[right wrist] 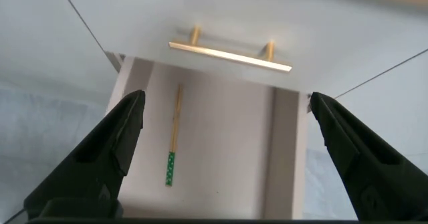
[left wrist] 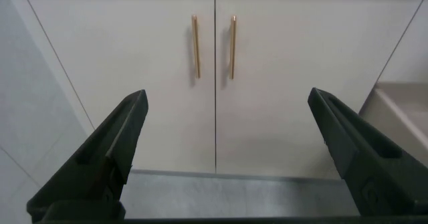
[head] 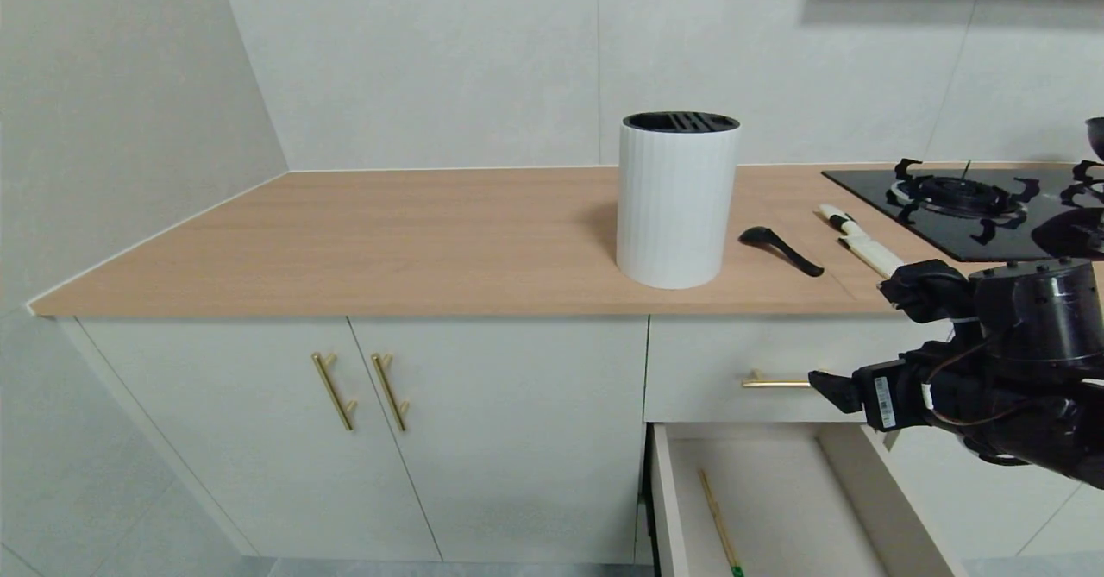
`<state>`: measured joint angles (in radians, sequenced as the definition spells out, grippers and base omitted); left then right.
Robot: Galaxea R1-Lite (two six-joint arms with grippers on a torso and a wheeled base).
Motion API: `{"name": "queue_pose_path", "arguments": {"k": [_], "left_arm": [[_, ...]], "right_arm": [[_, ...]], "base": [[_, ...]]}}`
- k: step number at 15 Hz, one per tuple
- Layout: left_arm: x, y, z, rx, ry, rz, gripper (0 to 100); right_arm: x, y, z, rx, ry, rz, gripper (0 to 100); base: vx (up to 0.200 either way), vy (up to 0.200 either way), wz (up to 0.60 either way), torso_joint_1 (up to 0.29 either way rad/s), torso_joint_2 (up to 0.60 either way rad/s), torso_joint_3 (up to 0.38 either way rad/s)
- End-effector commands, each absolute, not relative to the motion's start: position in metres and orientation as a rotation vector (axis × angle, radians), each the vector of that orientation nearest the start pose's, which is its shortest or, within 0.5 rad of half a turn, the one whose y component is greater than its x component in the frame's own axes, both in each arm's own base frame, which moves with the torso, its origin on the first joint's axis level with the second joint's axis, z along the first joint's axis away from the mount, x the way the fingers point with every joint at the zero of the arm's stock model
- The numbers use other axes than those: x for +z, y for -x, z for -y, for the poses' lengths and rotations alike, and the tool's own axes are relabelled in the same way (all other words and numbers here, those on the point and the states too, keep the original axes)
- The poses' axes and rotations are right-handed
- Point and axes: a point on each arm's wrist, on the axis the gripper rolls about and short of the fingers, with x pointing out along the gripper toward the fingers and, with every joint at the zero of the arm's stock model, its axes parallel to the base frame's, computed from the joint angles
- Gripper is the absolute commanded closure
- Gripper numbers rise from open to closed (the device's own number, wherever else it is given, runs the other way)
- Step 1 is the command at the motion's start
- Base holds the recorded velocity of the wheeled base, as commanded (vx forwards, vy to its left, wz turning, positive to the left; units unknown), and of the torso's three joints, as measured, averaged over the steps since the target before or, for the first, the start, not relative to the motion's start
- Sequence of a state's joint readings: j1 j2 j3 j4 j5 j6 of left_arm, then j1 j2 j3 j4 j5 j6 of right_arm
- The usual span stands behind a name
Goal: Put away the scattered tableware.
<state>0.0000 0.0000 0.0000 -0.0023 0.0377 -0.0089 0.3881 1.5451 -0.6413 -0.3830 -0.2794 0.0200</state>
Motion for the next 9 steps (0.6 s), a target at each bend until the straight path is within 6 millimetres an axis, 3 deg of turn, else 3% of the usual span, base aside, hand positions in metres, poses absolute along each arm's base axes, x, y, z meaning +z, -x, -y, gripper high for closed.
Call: {"name": "queue_pose_path", "arguments": {"k": [1, 7, 9], "left_arm": [[0.076, 0.023, -0.001, 0.038, 0.009, 0.002, 0], [0.076, 0.023, -0.001, 0.038, 0.009, 0.002, 0], [0.076, 0.023, -0.001, 0.038, 0.009, 0.002, 0]], "right_arm": [[0.158, -0.232, -0.088, 0.101, 0.152, -0.497, 0], [0.164, -0.239, -0.084, 0.083, 0.14, -0.476, 0], [0.172, -0.258, -0.081, 0.057, 0.158, -0.447, 0]], "base": [[0.0, 0.0, 0.0, 0.207, -0.47, -0.276], [0.0, 0.0, 0.0, 0.188, -0.42, -0.242], [0.0, 0.0, 0.0, 0.046, -0.09, -0.053]]}}
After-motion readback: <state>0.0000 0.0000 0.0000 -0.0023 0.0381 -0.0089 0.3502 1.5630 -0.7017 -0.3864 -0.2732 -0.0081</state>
